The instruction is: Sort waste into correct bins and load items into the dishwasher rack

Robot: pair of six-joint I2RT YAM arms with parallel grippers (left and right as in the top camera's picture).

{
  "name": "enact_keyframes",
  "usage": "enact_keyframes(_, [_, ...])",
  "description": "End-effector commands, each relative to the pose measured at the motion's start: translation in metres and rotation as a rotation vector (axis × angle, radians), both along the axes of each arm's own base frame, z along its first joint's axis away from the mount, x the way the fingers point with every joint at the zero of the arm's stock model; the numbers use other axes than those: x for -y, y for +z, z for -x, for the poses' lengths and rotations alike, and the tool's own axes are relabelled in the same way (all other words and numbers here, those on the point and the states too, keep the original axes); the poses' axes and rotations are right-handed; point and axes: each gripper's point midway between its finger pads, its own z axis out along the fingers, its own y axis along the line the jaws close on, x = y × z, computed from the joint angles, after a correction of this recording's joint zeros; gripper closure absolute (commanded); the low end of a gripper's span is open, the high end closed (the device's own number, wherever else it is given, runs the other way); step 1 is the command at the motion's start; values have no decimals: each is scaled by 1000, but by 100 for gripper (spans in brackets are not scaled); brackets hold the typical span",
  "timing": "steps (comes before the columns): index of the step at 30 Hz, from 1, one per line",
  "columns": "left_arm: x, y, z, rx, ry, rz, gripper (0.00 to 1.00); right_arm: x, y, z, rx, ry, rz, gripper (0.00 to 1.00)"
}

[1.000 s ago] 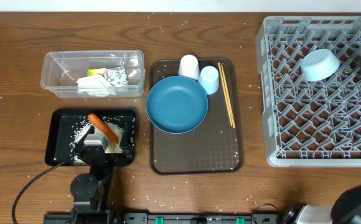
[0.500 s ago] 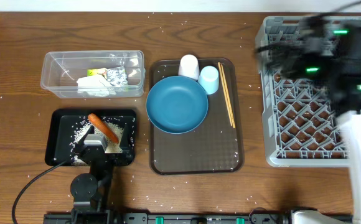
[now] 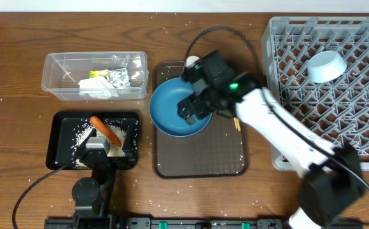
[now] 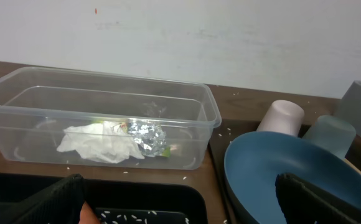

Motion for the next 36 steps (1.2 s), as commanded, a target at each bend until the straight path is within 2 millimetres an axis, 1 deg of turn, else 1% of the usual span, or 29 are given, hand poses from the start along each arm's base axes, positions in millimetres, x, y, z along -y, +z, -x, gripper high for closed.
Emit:
enact_keyframes(1, [3,-15,1,-43,-14,-4,2,-20,-26,18,-32,142,35,4])
enact_keyframes(4, [3,-15,1,-43,-14,-4,2,-28,-44,28,-58,193,60,13])
enact_keyframes(7, [3,-15,1,-43,-14,-4,2,-36,-56,39,-69,255,84,14])
enact_keyframes(9, [3,-15,1,-43,-14,-4,2,-40,-60,45,-72,283,93,14])
enact_keyframes(13, [3,-15,1,-43,-14,-4,2,-46,-61,54,-76,309,95,14])
enact_keyframes(14, [3,-15,1,-43,-14,-4,2,-47,-61,56,-77,314,96,15])
enact_keyframes(15, [3,-15,1,-43,-14,-4,2,-48,-61,56,-78,316,97,17])
enact_keyframes(17, [3,-15,1,-43,-14,-4,2,-49,-63,58,-80,321,99,29])
enact_keyframes(18, [3,-15,1,-43,-14,-4,2,-50,-66,59,-81,323,100,32])
enact_keyframes(23, [3,-15,1,-43,-14,-4,2,-52,-81,58,-106,299,107,39])
enact_keyframes(28, [3,-15,1,-43,-14,-4,2,-54,-96,65,-148,278,126,45])
enact_keyframes(30, [3,-15,1,-43,-14,-4,2,-56,-97,68,-153,274,127,47])
enact_keyframes(33, [3,-15,1,-43,-14,-4,2,-62,-96,68,-149,249,120,56])
enact_keyframes(36, [3,-15,1,-43,-14,-4,2,-66,-95,70,-141,253,112,60])
